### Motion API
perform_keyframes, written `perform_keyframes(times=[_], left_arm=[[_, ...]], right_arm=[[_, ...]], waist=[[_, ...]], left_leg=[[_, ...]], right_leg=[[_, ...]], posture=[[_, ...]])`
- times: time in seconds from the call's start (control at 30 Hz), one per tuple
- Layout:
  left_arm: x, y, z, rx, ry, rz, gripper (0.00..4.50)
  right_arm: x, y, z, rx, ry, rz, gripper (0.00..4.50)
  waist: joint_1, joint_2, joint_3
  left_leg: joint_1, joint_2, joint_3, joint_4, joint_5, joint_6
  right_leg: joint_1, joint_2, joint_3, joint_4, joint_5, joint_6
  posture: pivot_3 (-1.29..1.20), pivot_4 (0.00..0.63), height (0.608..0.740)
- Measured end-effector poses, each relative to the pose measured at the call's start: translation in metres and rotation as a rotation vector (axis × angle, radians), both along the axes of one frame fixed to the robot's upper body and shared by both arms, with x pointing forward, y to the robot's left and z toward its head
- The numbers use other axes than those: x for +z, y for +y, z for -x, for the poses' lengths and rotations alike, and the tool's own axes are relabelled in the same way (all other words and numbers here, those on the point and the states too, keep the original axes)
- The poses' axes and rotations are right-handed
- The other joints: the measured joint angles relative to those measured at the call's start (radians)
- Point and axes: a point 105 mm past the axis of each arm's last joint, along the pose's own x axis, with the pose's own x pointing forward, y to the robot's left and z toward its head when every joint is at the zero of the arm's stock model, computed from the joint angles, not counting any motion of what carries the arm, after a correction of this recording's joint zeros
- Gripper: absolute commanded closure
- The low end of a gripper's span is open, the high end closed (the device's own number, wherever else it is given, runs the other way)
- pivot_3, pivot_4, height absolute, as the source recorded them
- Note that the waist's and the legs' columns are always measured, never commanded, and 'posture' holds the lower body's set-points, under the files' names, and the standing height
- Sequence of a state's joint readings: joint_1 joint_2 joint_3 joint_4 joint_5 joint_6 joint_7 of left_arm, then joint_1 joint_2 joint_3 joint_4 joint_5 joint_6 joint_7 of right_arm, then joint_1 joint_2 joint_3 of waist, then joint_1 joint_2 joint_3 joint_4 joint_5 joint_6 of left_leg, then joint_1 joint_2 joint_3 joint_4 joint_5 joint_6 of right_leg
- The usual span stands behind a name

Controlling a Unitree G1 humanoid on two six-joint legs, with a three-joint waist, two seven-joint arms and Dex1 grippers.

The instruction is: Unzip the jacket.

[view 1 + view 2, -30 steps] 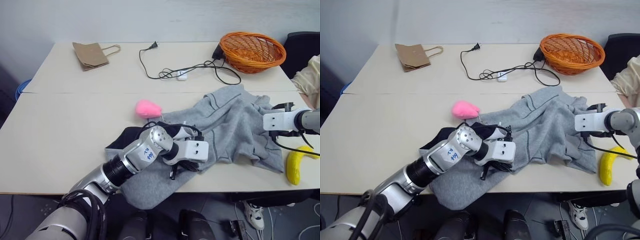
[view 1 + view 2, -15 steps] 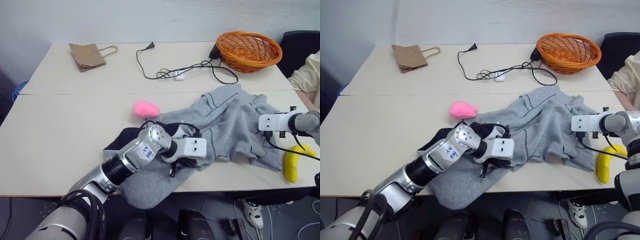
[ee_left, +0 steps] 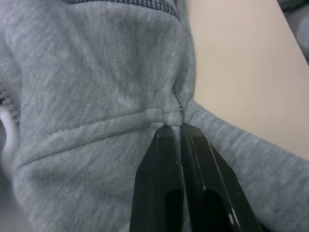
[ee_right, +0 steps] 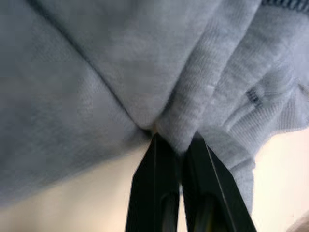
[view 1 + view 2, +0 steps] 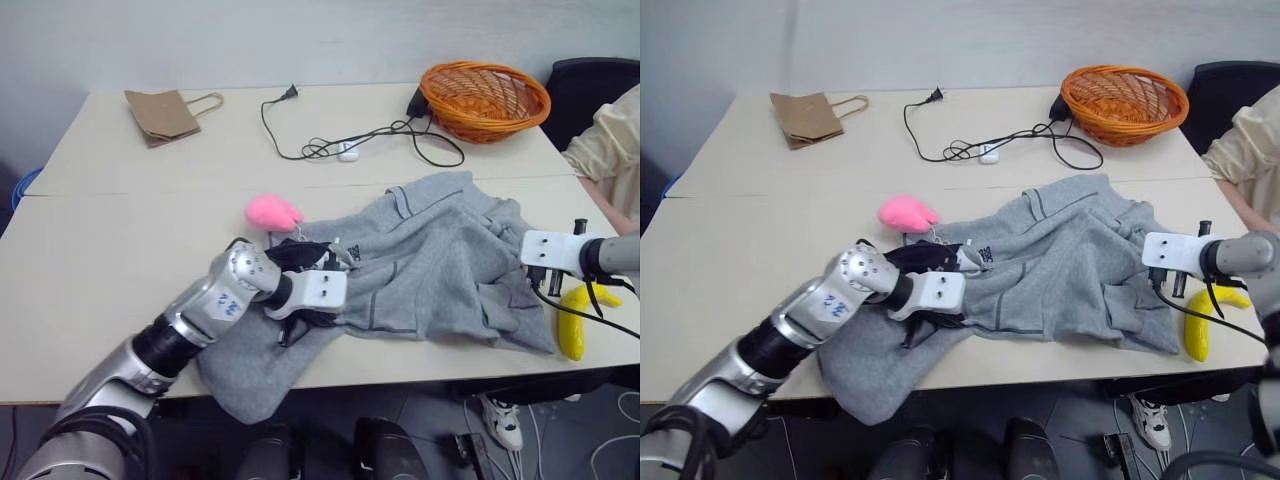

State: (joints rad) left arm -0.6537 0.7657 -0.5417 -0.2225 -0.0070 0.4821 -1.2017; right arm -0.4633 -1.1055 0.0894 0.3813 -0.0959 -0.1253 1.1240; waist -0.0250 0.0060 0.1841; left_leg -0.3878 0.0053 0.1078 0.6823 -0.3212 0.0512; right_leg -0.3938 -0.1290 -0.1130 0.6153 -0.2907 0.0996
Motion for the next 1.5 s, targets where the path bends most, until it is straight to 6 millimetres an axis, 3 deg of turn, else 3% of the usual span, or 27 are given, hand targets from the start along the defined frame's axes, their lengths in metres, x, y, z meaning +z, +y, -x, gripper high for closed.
perform_keyframes(times=[0.03, 0.1, 0.23, 0.37, 0.53, 0.77, 0.87, 1.0, 1.27, 1.37, 1.5], left_arm=[[0.001, 0.022, 0.001, 0.001, -0.002, -0.048, 4.50], [0.001, 0.041, 0.001, -0.001, -0.003, -0.090, 4.50], [0.001, 0.062, -0.010, -0.008, -0.013, -0.112, 4.50], [0.006, 0.074, -0.027, -0.003, -0.054, -0.125, 4.50], [0.007, 0.080, -0.041, -0.055, -0.108, -0.104, 4.50], [0.005, 0.104, -0.038, -0.233, -0.217, -0.129, 4.50], [0.005, 0.110, -0.040, -0.246, -0.242, -0.127, 4.50], [0.005, 0.116, -0.038, -0.233, -0.210, -0.118, 4.50], [0.001, 0.136, 0.003, -0.206, -0.042, -0.164, 4.50], [0.000, 0.135, 0.008, -0.204, -0.021, -0.172, 4.50], [-0.001, 0.136, 0.008, -0.215, -0.032, -0.188, 4.50]], right_arm=[[0.002, 0.016, 0.016, 0.036, 0.046, -0.049, 4.47], [0.008, 0.032, 0.031, 0.056, 0.070, -0.102, 4.47], [0.015, 0.065, 0.059, 0.151, 0.089, -0.154, 4.47], [0.005, 0.065, 0.069, 0.144, 0.093, -0.126, 4.47], [-0.017, 0.075, 0.107, 0.197, 0.232, -0.153, 4.47], [-0.025, 0.090, 0.142, 0.258, 0.335, -0.182, 4.47], [-0.029, 0.093, 0.148, 0.265, 0.343, -0.184, 4.47], [-0.031, 0.083, 0.141, 0.236, 0.289, -0.124, 4.47], [-0.038, 0.077, 0.146, 0.209, 0.300, -0.112, 4.47], [-0.037, 0.076, 0.146, 0.192, 0.293, -0.125, 4.47], [-0.036, 0.077, 0.143, 0.154, 0.286, -0.153, 3.45]], waist=[[-0.003, 0.000, 0.000], [-0.004, 0.002, -0.001], [0.003, 0.001, -0.001], [0.010, 0.001, -0.001], [0.029, 0.001, -0.001], [0.021, 0.000, -0.002], [0.021, -0.001, -0.002], [0.021, -0.001, -0.003], [0.007, -0.002, -0.002], [0.012, -0.002, -0.002], [0.014, -0.002, -0.002]], left_leg=[[0.002, 0.001, -0.002, 0.000, -0.001, -0.002], [0.005, 0.001, -0.002, 0.000, -0.001, -0.003], [0.015, 0.001, -0.002, 0.000, -0.005, -0.004], [0.015, 0.001, -0.001, 0.000, -0.006, -0.005], [0.015, 0.001, 0.001, 0.000, -0.005, -0.005], [0.018, 0.005, 0.003, -0.001, -0.007, -0.007], [0.018, 0.006, 0.004, -0.001, -0.007, -0.008], [0.018, 0.007, 0.005, -0.001, -0.008, -0.008], [0.017, 0.012, 0.007, -0.002, -0.010, -0.010], [0.018, 0.012, 0.007, -0.001, -0.010, -0.009], [0.018, 0.012, 0.007, -0.001, -0.011, -0.010]], right_leg=[[0.000, 0.003, 0.001, 0.001, -0.001, -0.001], [0.001, 0.004, 0.003, 0.003, -0.001, -0.001], [0.006, 0.003, 0.006, 0.003, -0.003, -0.005], [0.005, 0.001, 0.007, 0.005, -0.004, -0.006], [0.003, 0.002, 0.007, 0.008, -0.005, -0.008], [0.003, 0.005, 0.008, 0.009, -0.007, -0.011], [0.002, 0.006, 0.009, 0.009, -0.007, -0.012], [0.002, 0.008, 0.010, 0.009, -0.007, -0.012], [0.001, 0.014, 0.012, 0.009, -0.009, -0.014], [0.001, 0.013, 0.012, 0.006, -0.009, -0.014], [0.000, 0.013, 0.012, 0.007, -0.009, -0.014]], posture=[[0.00, 0.150, 0.740], [0.00, 0.150, 0.740], [0.00, 0.150, 0.740], [0.00, 0.150, 0.740], [0.00, 0.150, 0.740], [0.00, 0.150, 0.740], [0.00, 0.150, 0.740], [0.00, 0.150, 0.740], [0.00, 0.150, 0.740], [0.00, 0.150, 0.740], [0.00, 0.150, 0.740]])
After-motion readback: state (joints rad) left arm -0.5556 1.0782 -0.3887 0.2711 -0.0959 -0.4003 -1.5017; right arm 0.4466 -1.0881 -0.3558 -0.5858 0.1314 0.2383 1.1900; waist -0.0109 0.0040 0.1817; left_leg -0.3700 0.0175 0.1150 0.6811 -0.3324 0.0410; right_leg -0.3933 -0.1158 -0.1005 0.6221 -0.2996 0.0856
